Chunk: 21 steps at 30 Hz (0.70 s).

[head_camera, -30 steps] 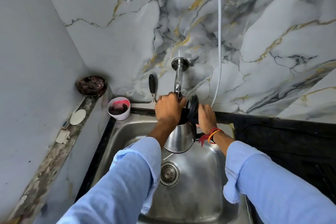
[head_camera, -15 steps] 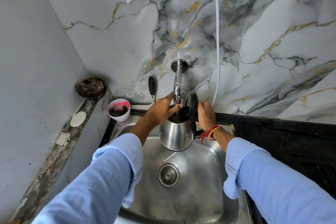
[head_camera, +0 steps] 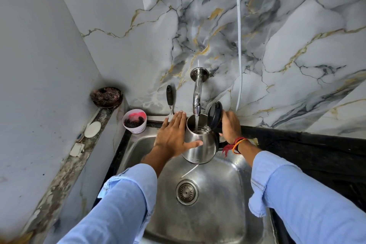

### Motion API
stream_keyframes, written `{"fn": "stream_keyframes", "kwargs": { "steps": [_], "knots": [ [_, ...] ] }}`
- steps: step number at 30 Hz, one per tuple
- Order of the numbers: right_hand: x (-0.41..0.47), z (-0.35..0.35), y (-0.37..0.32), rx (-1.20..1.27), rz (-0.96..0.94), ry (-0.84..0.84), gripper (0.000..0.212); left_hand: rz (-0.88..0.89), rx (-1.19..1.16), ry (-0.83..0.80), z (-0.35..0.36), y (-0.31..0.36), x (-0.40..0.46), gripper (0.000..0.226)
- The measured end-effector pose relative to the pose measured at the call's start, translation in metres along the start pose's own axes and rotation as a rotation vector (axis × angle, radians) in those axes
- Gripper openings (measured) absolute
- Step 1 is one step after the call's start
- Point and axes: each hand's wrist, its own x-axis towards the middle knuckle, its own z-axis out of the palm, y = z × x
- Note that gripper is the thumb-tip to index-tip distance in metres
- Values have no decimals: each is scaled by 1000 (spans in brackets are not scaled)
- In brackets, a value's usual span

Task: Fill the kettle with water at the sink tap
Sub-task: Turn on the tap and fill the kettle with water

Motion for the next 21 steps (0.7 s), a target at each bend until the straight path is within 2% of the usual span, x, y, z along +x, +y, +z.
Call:
{"fn": "stream_keyframes", "kwargs": {
  "steps": [13,21],
  "knots": [
    [-4,-8,1,20,12,-34,57,13,51,6,0,4,0,127],
    [-4,-11,-3,1,9,-33,67,20,70,4,-2,4,1,127]
  ]
}}
